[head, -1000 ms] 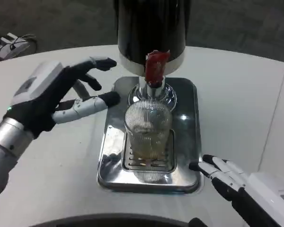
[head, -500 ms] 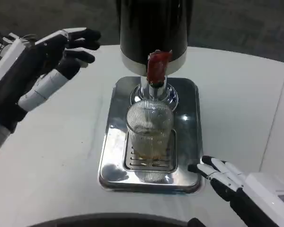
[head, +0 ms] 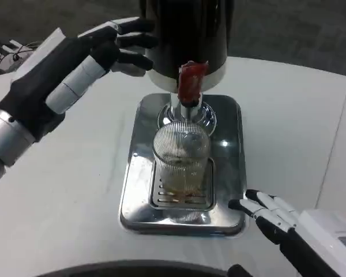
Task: Grasp the cup under the faucet to collect the drink, then remove the cup.
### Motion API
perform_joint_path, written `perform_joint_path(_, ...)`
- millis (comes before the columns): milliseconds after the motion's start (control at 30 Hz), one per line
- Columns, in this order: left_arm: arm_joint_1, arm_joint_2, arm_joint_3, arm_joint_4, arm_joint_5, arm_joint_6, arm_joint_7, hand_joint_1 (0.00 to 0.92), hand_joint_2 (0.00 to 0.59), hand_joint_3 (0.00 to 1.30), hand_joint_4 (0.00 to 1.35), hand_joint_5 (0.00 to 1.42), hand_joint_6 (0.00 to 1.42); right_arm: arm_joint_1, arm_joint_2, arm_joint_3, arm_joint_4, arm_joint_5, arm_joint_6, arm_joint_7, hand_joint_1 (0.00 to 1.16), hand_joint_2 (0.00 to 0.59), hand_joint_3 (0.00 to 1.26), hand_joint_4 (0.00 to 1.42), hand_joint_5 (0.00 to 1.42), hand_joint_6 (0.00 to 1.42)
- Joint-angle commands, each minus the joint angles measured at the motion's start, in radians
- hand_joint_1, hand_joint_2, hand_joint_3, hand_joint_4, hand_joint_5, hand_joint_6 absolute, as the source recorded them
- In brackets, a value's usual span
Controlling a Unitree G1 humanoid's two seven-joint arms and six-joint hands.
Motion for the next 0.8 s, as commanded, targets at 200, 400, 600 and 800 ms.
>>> perform_joint_path(200, -0.077, -0.039, -0.038, 0.029, 0.022, 0.022, -0.043, 0.0, 0.054, 0.27, 0.26, 0.36, 0.35, 0.01, 0.009, 0.004, -0.015, -0.008, -0.003, -0.012, 0.39, 0.438, 0.11, 0.01, 0.02, 0.2)
perform_joint_path(400, -0.123, -0.073, -0.06, 0.064, 0.045, 0.021, -0.041, 0.0, 0.062, 0.28, 0.26, 0.36, 0.34, 0.003, 0.004, -0.006, -0.015, -0.001, 0.003, -0.008, 0.39, 0.435, 0.11, 0.01, 0.03, 0.2)
perform_joint_path(600, -0.158, -0.109, -0.077, 0.104, 0.053, 0.026, -0.054, 0.0, 0.06, 0.28, 0.26, 0.37, 0.33, 0.0, 0.004, -0.01, -0.015, 0.003, 0.011, -0.008, 0.39, 0.433, 0.11, 0.02, 0.03, 0.2)
perform_joint_path(800, -0.192, -0.129, -0.106, 0.14, 0.071, 0.015, -0.07, 0.0, 0.057, 0.28, 0.26, 0.37, 0.33, -0.007, -0.002, -0.006, -0.015, 0.001, 0.027, -0.008, 0.39, 0.432, 0.11, 0.02, 0.03, 0.2)
